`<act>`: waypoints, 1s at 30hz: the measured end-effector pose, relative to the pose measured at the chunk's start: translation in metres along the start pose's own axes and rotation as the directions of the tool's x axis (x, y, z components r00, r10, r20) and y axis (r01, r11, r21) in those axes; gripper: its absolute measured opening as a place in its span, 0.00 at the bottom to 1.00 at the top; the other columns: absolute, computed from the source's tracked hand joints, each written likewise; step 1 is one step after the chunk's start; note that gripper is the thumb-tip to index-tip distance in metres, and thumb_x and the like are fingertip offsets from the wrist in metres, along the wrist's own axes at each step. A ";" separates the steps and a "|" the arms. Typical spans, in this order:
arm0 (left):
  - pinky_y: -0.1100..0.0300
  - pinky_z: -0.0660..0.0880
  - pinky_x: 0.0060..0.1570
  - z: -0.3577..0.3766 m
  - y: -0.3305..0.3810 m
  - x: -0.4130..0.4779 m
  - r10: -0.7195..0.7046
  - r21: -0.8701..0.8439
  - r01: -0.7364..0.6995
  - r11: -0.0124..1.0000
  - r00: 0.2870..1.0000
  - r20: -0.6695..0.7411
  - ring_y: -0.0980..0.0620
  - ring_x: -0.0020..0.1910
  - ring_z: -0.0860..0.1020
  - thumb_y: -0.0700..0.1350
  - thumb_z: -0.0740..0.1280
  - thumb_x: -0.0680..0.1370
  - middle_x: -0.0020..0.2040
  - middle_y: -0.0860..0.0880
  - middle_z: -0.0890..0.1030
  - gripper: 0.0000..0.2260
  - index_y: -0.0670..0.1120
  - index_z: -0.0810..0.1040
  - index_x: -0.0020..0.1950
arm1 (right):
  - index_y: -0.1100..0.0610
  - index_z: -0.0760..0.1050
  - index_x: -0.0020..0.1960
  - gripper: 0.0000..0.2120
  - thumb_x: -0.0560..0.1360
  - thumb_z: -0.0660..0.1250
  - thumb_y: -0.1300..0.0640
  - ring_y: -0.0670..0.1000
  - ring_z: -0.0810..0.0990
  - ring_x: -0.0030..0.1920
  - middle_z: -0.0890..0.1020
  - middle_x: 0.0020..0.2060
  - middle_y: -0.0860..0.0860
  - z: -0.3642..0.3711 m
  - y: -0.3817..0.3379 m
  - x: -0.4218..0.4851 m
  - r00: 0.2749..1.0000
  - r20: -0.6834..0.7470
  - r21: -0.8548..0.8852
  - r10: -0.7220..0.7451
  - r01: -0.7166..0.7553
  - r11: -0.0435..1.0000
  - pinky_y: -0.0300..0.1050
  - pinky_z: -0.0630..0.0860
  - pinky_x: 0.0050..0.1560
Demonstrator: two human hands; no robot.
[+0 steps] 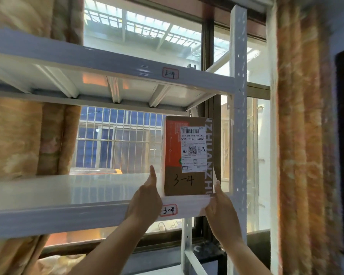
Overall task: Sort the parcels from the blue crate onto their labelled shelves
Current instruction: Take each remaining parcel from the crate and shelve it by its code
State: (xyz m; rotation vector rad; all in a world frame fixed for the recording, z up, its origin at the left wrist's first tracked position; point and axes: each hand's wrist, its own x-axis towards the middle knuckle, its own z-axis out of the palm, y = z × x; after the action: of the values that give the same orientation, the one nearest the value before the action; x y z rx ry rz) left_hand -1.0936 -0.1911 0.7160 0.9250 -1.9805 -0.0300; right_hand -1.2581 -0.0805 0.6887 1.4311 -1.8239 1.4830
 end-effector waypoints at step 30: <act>0.51 0.62 0.69 -0.709 -0.308 -0.382 -0.746 0.739 0.628 0.246 0.609 -0.269 0.43 0.70 0.66 0.45 0.53 0.82 0.74 0.41 0.63 0.20 0.43 0.62 0.73 | 0.56 0.54 0.77 0.24 0.82 0.53 0.52 0.59 0.67 0.70 0.63 0.74 0.57 0.213 -0.717 -0.263 0.149 0.640 0.618 -0.753 0.482 0.621 0.53 0.66 0.68</act>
State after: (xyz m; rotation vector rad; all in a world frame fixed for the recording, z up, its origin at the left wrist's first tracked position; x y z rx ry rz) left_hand -0.2676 0.0540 0.7333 2.4415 -1.4605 0.3218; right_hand -0.4677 -0.0911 0.7544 3.0241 -0.9636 0.4646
